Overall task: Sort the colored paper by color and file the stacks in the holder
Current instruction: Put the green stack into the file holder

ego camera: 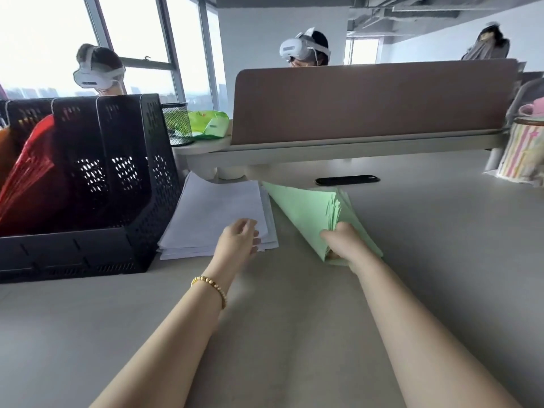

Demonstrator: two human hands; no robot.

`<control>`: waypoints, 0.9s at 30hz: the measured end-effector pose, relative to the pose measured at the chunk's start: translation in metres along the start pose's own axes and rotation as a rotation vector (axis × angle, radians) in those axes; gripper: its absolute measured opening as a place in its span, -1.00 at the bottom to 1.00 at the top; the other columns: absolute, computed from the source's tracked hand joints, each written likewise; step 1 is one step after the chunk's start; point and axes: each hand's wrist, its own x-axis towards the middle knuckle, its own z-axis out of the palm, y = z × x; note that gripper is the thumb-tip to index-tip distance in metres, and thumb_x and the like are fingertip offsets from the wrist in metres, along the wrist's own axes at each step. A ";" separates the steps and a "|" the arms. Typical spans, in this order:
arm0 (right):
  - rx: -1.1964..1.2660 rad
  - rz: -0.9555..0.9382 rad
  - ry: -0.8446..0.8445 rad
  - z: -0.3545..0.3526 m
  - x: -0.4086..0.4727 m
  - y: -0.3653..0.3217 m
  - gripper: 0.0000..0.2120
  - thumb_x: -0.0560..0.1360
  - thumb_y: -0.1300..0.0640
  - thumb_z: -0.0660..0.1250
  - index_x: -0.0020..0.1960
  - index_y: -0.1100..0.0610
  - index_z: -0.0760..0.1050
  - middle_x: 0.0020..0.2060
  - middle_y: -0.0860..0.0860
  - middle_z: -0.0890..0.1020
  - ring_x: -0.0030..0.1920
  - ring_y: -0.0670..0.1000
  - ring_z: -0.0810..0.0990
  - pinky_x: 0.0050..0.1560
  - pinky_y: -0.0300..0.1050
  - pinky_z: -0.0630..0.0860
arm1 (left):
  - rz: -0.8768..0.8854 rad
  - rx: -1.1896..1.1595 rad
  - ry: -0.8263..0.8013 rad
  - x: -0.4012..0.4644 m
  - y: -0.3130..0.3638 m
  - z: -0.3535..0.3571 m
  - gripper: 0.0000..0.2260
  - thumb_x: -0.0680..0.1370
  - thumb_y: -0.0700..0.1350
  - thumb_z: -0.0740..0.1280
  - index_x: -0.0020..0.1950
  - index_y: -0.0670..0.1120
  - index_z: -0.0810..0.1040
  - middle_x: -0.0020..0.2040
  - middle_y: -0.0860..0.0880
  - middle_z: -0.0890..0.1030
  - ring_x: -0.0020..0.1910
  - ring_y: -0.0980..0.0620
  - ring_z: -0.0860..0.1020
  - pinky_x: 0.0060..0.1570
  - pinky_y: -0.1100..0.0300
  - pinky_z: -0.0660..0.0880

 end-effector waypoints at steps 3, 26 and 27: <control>0.146 0.091 -0.483 -0.018 -0.030 -0.007 -0.94 0.53 0.26 0.26 -0.05 0.19 0.51 -0.21 0.09 0.61 -0.32 -0.02 0.60 -0.43 -0.22 0.59 | -0.334 -0.387 -0.133 -0.016 0.016 0.006 -0.51 0.61 0.20 0.03 0.14 -0.23 0.39 -0.12 -0.24 0.56 -0.19 -0.13 0.57 -0.15 0.07 0.51; -0.020 -0.049 -0.239 -0.020 -0.015 0.017 -0.40 0.57 -0.06 0.21 0.51 0.14 0.13 0.49 0.06 0.21 0.47 0.05 0.23 0.46 -0.05 0.18 | -0.258 0.157 -0.365 -0.015 0.005 -0.043 -0.66 0.61 -0.06 0.21 0.28 -0.25 0.47 0.12 -0.13 0.59 0.09 -0.14 0.57 0.27 -0.01 0.41; 0.018 -0.028 -0.130 -0.019 -0.010 0.019 -0.43 0.56 -0.04 0.21 0.49 0.16 0.19 0.46 0.09 0.28 0.43 0.09 0.30 0.42 -0.04 0.24 | -0.199 0.229 -0.365 -0.016 0.003 -0.042 -0.71 0.59 -0.15 0.24 0.26 -0.26 0.48 0.04 -0.15 0.62 -0.02 -0.14 0.60 0.22 -0.05 0.46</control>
